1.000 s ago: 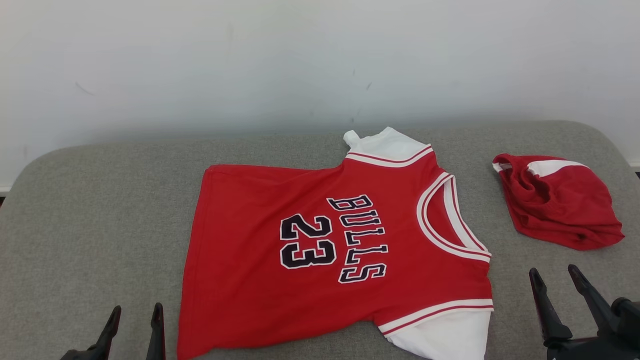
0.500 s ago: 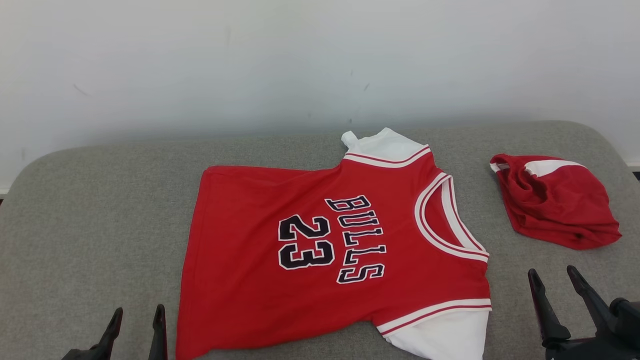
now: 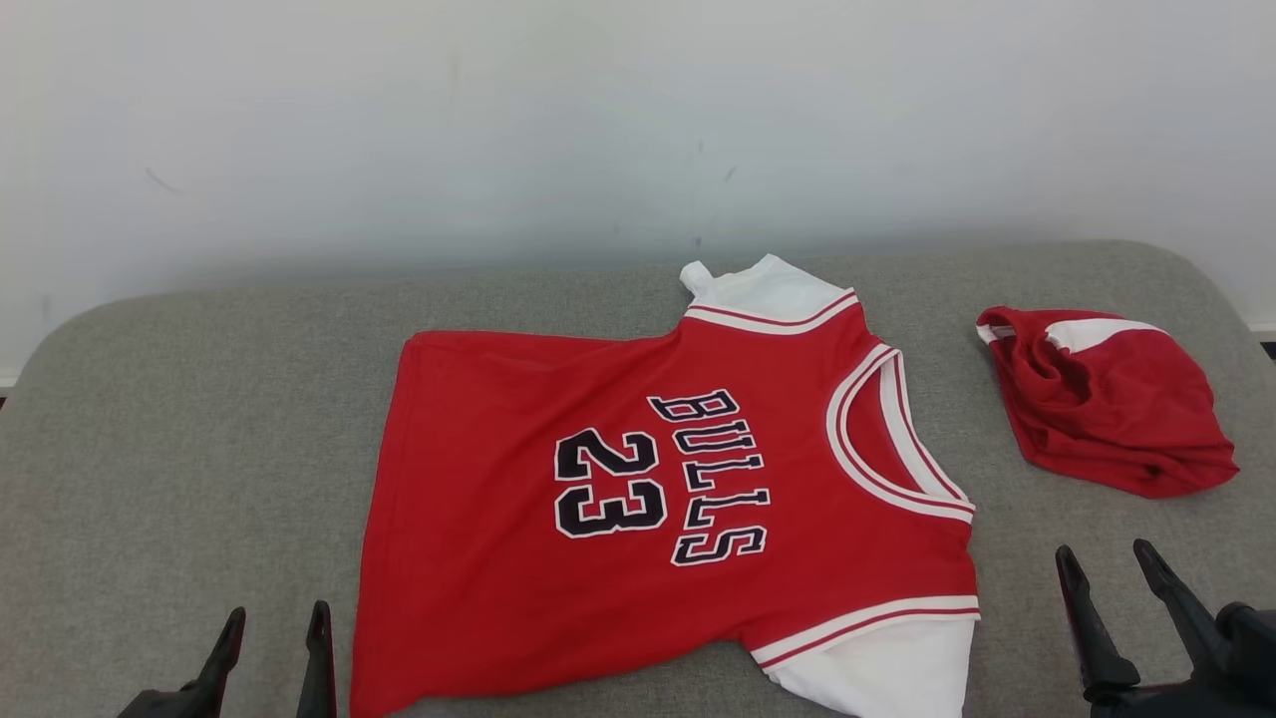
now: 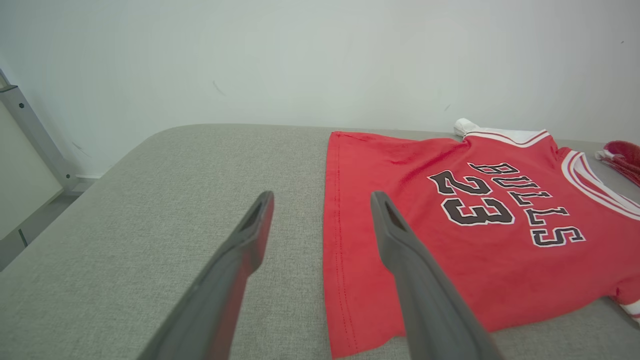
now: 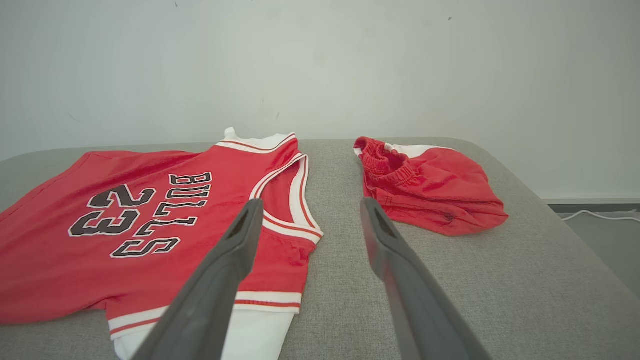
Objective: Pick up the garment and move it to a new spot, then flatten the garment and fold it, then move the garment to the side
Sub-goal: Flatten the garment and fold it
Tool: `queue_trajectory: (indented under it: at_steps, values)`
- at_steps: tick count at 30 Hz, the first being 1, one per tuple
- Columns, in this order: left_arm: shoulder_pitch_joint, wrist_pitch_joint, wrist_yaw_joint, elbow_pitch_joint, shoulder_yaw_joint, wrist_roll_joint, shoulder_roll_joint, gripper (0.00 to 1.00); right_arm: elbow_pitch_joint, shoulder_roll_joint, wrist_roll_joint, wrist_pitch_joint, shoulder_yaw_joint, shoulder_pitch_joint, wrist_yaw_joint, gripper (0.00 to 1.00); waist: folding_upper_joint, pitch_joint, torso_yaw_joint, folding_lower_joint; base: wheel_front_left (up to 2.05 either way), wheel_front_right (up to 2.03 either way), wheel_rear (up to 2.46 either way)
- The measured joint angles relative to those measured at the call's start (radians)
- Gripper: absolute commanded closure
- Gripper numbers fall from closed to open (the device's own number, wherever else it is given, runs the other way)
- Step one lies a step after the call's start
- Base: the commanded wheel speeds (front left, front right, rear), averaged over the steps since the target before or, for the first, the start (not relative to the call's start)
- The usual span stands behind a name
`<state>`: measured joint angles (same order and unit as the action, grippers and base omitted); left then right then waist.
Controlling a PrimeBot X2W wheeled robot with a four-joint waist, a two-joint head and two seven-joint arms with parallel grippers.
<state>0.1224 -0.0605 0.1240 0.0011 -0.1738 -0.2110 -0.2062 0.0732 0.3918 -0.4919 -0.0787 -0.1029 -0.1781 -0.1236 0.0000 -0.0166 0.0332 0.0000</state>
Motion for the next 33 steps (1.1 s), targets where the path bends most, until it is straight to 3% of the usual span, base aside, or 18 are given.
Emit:
queue_trajectory:
  at_steps: [33]
  values:
    - [0.015,0.051,0.000,-0.036,0.012,0.017,0.010,0.00,0.002,-0.014,0.007,0.013,0.012,0.000,-0.001,0.00,0.0000,0.000,0.006,0.0000,0.00,0.00,0.00]
